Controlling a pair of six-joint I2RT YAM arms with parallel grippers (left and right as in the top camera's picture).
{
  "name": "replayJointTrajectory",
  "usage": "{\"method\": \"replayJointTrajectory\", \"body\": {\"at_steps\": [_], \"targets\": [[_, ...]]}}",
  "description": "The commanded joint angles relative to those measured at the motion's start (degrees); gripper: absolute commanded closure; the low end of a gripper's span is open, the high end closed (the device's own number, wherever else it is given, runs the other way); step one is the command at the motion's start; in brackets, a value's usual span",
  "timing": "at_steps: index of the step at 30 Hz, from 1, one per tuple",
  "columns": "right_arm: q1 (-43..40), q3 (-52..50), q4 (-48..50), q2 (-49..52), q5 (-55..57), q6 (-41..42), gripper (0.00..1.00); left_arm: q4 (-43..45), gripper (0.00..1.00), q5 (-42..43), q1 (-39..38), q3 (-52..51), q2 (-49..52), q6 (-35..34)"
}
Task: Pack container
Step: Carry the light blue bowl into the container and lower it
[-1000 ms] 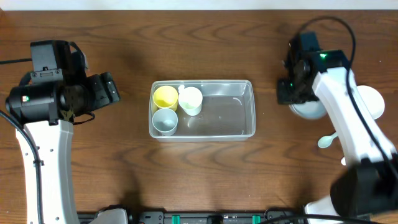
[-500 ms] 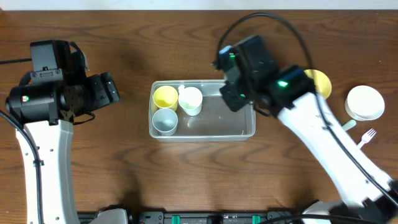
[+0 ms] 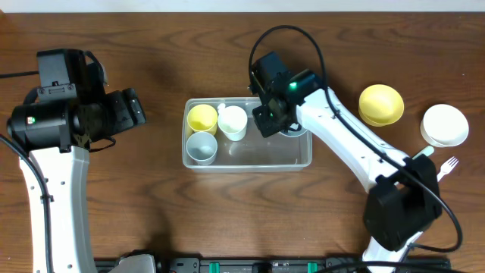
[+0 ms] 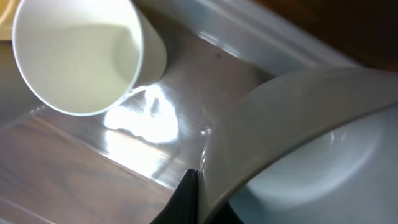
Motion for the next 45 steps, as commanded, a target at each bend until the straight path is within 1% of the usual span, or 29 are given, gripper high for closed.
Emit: {"method": "replayJointTrajectory", "body": {"at_steps": [1,8,10,12,13,14,17,24,31,35,38,40,45], "targets": [[0.5,0.0,0.0,1.7,0.1,1.8,0.99,0.0,0.11,0.1,0.3,-0.1,0.3,-0.5],[0.5,0.0,0.0,3.4,0.1,1.8,0.99,0.0,0.11,0.1,0.3,-0.1,0.3,-0.5],[0.5,0.0,0.0,3.6,0.1,1.8,0.97,0.0,0.11,0.1,0.3,-0.1,0.3,-0.5],[0.5,0.0,0.0,3.7,0.1,1.8,0.83,0.0,0.11,0.1,0.3,-0.1,0.3,-0.5],[0.5,0.0,0.0,3.7,0.1,1.8,0.72,0.0,0.11,0.1,0.3,-0.1,0.3,-0.5],[0.5,0.0,0.0,3.7,0.1,1.8,0.67,0.0,0.11,0.1,0.3,-0.1,0.3,-0.5],[0.5,0.0,0.0,3.7,0.1,1.8,0.61,0.0,0.11,0.0,0.3,-0.1,0.3,-0.5],[0.5,0.0,0.0,3.7,0.1,1.8,0.61,0.0,0.11,0.0,0.3,-0.1,0.3,-0.5],[0.2,0.4,0.7,2.7,0.1,1.8,0.58,0.0,0.11,-0.1,0.3,-0.1,0.3,-0.5],[0.2,0.4,-1.1,2.1,0.1,1.8,0.57,0.0,0.11,-0.1,0.3,-0.1,0.3,-0.5],[0.2,-0.1,-2.9,2.1,0.2,2.0,0.62,0.0,0.11,-0.1,0.3,-0.1,0.3,-0.5],[0.1,-1.0,-2.4,2.1,2.0,4.5,0.64,0.0,0.11,-0.1,0.3,-0.1,0.3,-0.5],[-1.1,-4.3,1.6,2.5,3.3,5.9,0.84,0.0,0.11,-0.1,0.3,-0.1,0.3,-0.5]]}}
